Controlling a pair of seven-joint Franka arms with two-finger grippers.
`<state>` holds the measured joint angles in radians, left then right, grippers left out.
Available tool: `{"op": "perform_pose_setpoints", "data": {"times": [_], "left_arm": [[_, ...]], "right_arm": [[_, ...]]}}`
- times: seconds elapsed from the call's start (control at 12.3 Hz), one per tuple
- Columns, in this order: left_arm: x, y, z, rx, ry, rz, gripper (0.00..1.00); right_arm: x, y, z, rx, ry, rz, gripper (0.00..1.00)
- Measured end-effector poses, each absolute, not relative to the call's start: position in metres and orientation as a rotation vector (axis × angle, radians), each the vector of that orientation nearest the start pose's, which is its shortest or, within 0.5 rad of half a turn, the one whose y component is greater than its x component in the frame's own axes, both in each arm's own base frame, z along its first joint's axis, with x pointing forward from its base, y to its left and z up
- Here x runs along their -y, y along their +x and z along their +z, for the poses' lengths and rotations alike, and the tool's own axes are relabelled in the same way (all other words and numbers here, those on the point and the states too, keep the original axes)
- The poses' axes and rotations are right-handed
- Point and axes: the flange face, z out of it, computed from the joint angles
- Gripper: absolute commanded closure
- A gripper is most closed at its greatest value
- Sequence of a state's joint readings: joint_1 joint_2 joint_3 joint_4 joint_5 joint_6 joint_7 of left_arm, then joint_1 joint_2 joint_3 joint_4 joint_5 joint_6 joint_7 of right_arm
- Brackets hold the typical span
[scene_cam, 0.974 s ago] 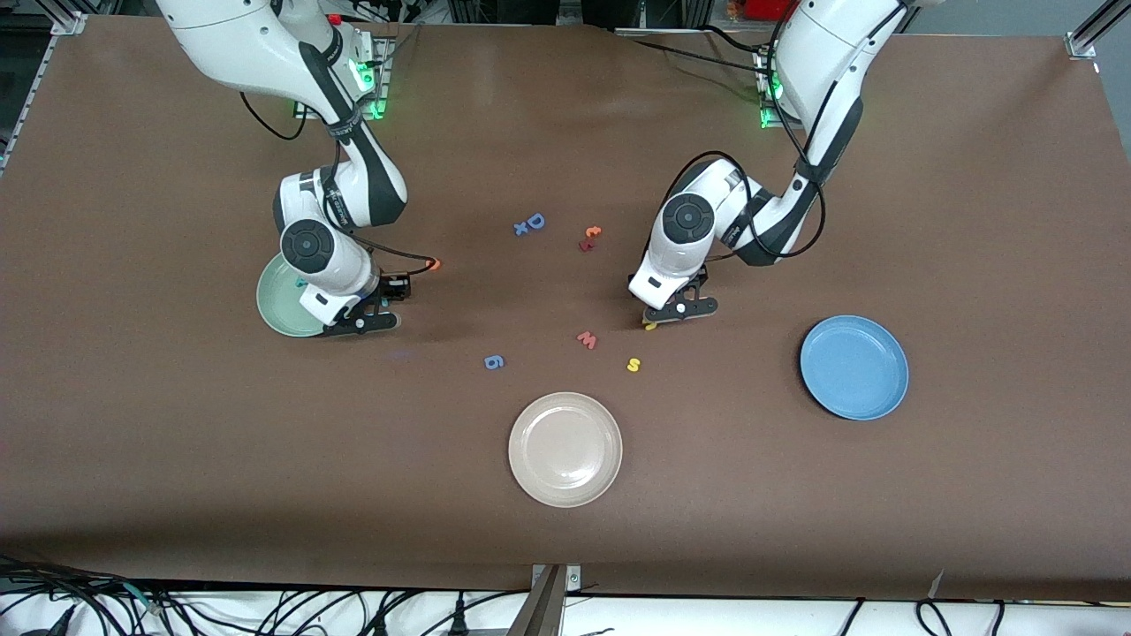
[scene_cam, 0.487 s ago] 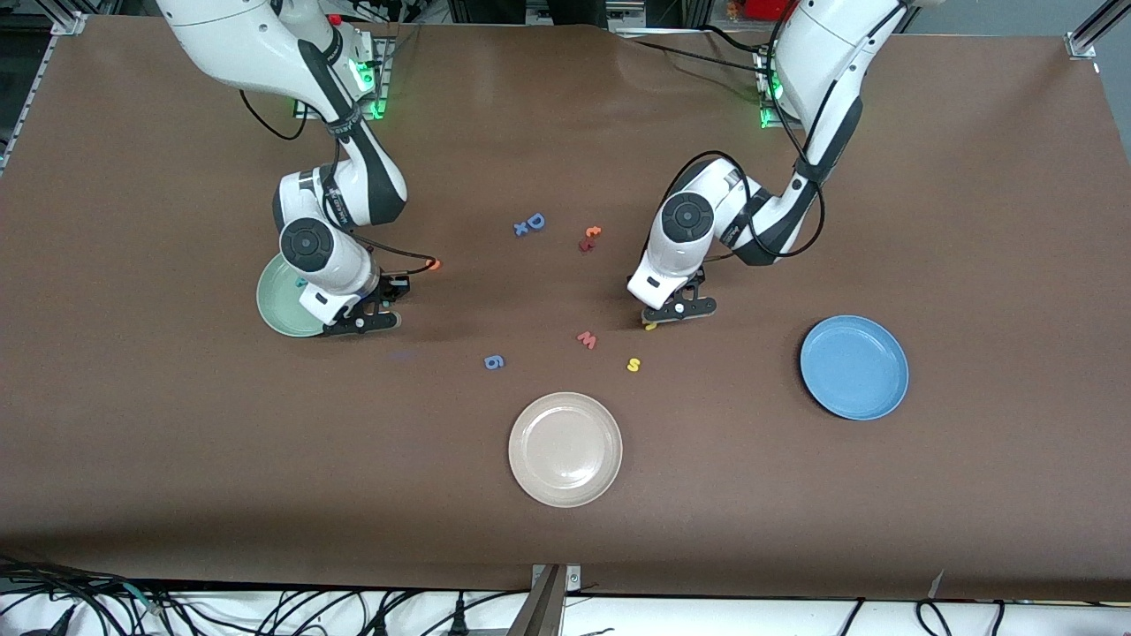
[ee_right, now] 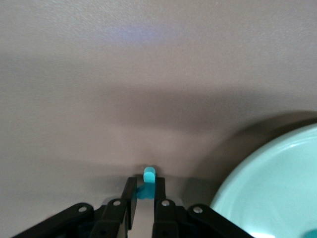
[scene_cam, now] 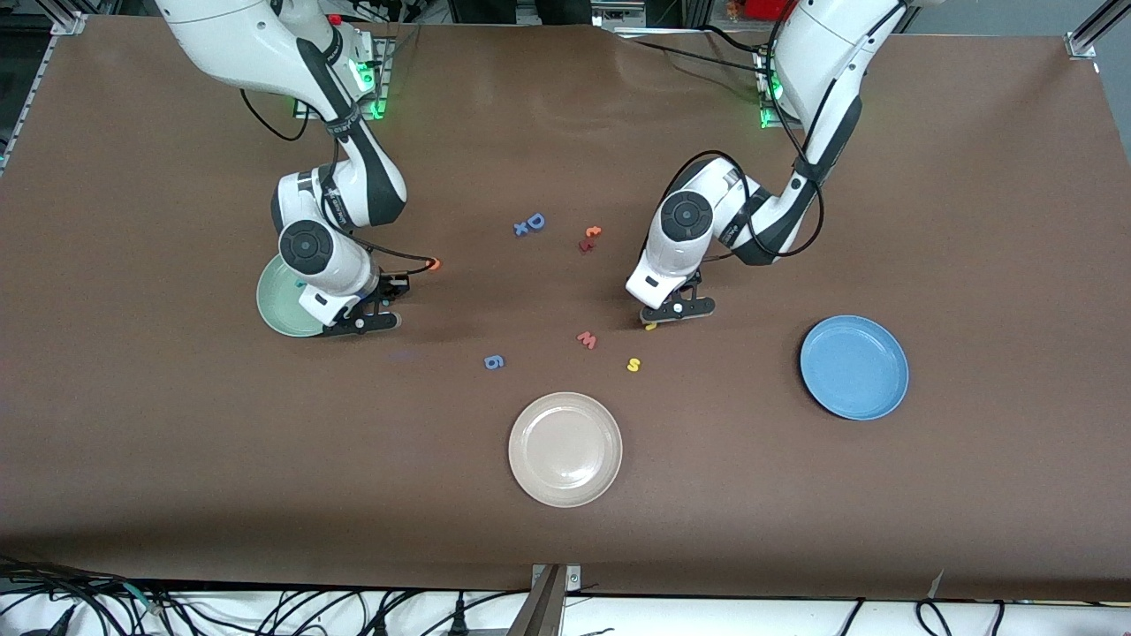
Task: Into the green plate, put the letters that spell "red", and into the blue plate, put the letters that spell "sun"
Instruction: 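Place the teal letter onto the green plate and open the right gripper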
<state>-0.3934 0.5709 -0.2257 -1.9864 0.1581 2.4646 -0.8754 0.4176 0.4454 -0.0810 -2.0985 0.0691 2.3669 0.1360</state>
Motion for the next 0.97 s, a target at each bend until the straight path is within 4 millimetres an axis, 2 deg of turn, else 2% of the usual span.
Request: {"op": "perform_pose_setpoints", "data": {"times": [0.16,0.32,0.41,0.49,0.65,0.73,0.97], "left_arm": [[0.348,0.49,0.173,0.248,-3.101,0.112,0.83],[0.348,0.49,0.173,0.247,-3.102,0.112,0.83],[0.348,0.49,0.173,0.248,-3.101,0.112,0.73],[0.348,0.49,0.173,0.248,-3.101,0.112,0.64],[0.345,0.491,0.172,0.252,-3.094,0.117,0.64],[0.344,0.491,0.172,0.248,-3.094,0.116,0.64],[0.35,0.487,0.172,0.099,-3.063,0.048,0.65]], "right_arm": [[-0.191,0.544,0.225,0.24,-3.148,0.306,0.91],[-0.18,0.549,0.256,0.226,-3.147,0.36,0.91],[-0.164,0.549,0.262,0.235,-3.146,0.408,0.91],[-0.141,0.551,0.261,0.263,-3.141,0.451,0.91],[-0.093,0.547,0.251,0.279,-3.128,0.534,0.91],[-0.077,0.54,0.243,0.268,-3.122,0.574,0.91],[-0.069,0.517,0.212,0.255,-3.104,0.693,0.91]]}}
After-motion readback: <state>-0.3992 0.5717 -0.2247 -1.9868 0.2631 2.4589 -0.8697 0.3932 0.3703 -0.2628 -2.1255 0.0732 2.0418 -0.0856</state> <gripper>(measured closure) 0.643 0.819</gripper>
